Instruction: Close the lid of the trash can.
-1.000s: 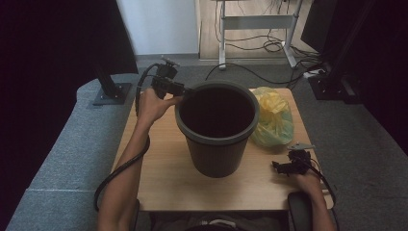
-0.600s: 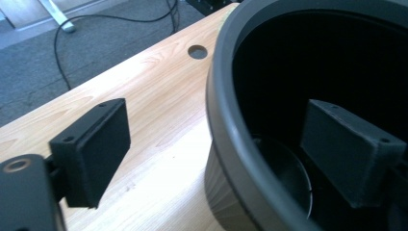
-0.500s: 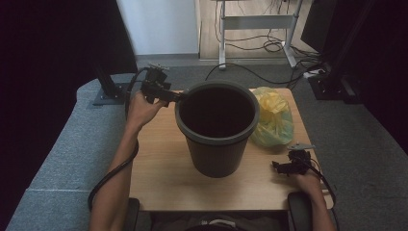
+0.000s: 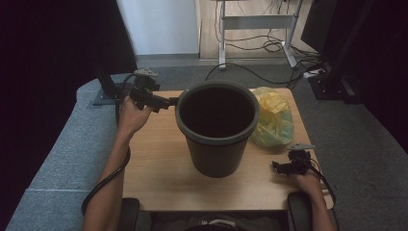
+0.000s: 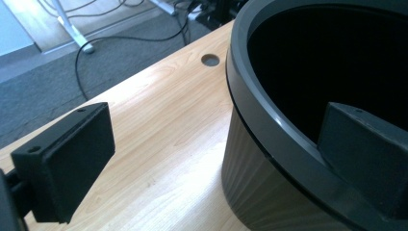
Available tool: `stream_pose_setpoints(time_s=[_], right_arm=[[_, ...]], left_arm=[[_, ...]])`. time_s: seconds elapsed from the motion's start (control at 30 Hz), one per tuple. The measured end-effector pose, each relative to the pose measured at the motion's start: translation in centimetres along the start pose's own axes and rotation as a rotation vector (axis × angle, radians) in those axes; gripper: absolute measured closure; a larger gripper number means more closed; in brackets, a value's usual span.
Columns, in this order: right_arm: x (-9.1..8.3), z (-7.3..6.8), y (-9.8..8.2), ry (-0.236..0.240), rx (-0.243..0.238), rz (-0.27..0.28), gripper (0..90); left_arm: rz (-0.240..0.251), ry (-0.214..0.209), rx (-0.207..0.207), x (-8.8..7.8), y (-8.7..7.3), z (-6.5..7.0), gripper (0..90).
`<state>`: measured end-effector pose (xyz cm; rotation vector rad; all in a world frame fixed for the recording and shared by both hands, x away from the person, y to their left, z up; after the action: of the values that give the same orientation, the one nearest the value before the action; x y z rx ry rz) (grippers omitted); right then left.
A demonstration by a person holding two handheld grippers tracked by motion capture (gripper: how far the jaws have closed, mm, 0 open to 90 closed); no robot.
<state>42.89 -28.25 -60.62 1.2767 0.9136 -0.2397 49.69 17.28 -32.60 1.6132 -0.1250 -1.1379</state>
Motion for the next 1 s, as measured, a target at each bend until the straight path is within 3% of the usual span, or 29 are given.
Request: stream_pose_setpoints(time_s=[0.2,0.6,1.0], right_arm=[[0.0,0.0,0.0,0.000,-0.001,0.000,0.0],[0.0,0.0,0.0,0.000,0.000,0.000,0.0],[0.0,0.0,0.0,-0.001,0.000,0.000,0.0]], left_arm=[[-0.001,0.014,0.013,-0.8,-1.2,-0.7,0.0],[-0.020,0.062,-0.026,-0.9,-4.6,-2.7,0.0],[-0.025,0.080,-0.064,-0.3,-7.8,-4.0,0.0]])
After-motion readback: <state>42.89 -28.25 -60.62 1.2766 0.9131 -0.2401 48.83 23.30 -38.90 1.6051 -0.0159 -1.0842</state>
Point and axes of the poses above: each handheld gripper's, and its own axes: x roughly forward along the jaws, y roughly out of its top, z roughly to its right, the point moved 7 cm from there along x, roughly forward along the jaws, and after that the axes turned 1 degree about -x, right-handed, at the moved point
